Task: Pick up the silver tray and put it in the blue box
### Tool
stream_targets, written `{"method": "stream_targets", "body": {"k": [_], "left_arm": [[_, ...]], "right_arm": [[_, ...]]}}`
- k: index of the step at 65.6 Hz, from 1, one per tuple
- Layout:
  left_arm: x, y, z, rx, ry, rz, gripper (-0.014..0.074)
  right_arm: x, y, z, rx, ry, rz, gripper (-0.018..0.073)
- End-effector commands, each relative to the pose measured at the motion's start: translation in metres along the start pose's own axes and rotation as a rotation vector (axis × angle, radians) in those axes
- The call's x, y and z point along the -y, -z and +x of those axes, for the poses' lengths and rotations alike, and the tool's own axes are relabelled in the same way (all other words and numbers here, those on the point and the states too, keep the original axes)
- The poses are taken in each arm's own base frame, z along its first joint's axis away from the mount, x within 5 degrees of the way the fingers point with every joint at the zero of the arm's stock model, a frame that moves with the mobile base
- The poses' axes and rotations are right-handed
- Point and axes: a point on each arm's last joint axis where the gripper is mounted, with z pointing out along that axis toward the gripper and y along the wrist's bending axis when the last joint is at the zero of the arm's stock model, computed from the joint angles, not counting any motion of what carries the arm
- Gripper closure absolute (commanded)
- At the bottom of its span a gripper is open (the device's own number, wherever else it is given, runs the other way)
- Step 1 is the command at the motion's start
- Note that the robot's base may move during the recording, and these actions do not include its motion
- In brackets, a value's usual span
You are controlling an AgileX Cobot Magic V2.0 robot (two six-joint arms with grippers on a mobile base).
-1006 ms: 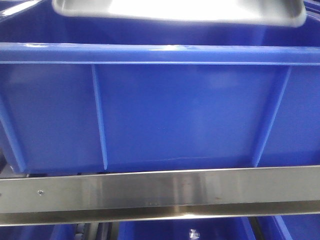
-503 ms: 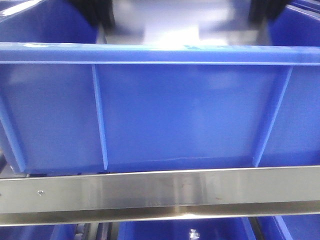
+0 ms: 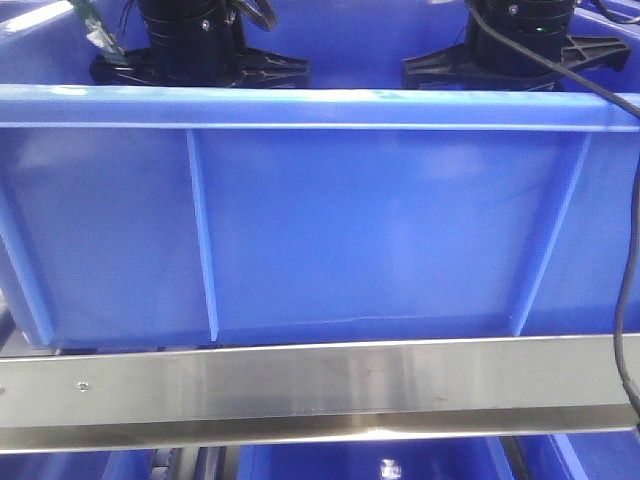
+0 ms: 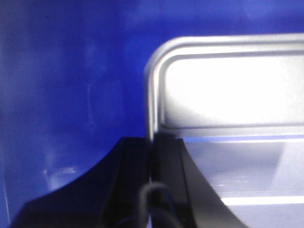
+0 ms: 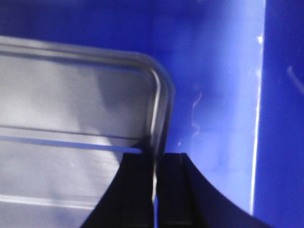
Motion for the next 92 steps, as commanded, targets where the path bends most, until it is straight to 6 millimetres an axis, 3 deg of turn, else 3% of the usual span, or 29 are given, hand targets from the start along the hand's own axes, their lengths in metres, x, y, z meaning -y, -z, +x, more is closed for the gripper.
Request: {"method": "stream_targets", "body": {"k": [1,6,12,19,33,43,51,65,68,69,92], "left_arm": [[0.007,0.035,-0.024,0.157,0.004,0.09,0.0466],[0.007,0.039,-0.027,0.17,0.009,0.097,0.0316],[0.008,0.045,-0.032,0.179,0.023,0.104,0.0178],[0.008,0.057,-0.039,0.171,0.031,0.094,0.0146],[0.007,0.097,-0.046,0.176,-0.078,0.094,0.0149],[0.002,0.137,-0.036,0.207,-0.169,0.081,0.0243],[-0.004,0.162,-0.018,0.234,-0.213,0.077,0.0395],[-0.023,0.191,0.031,0.281,-0.264,0.135,0.071],[-0.032,0.205,0.045,0.33,-0.266,0.171,0.0689],[-0.031,0.201,0.048,0.317,-0.27,0.169,0.0689],[-0.084,0.245,0.135,0.562,-0.279,0.335,0.0691]], "right_arm": [[0.0,0.032,-0.019,0.153,0.013,-0.048,0.0192],[0.0,0.033,-0.018,0.145,0.012,-0.044,0.0032],[0.002,0.038,-0.018,0.15,0.015,-0.039,-0.005],[0.005,0.05,-0.019,0.169,0.019,-0.042,-0.002],[0.015,0.098,-0.018,0.26,-0.003,-0.065,0.0143],[0.026,0.134,-0.008,0.303,0.015,-0.065,0.035],[0.035,0.144,0.012,0.31,0.032,-0.066,0.0517],[0.05,0.16,0.059,0.382,0.047,-0.106,0.0503],[0.056,0.169,0.075,0.432,0.054,-0.125,0.0503],[0.056,0.17,0.077,0.444,0.057,-0.129,0.0503],[0.094,0.214,0.179,0.764,0.082,-0.215,0.0503]]}}
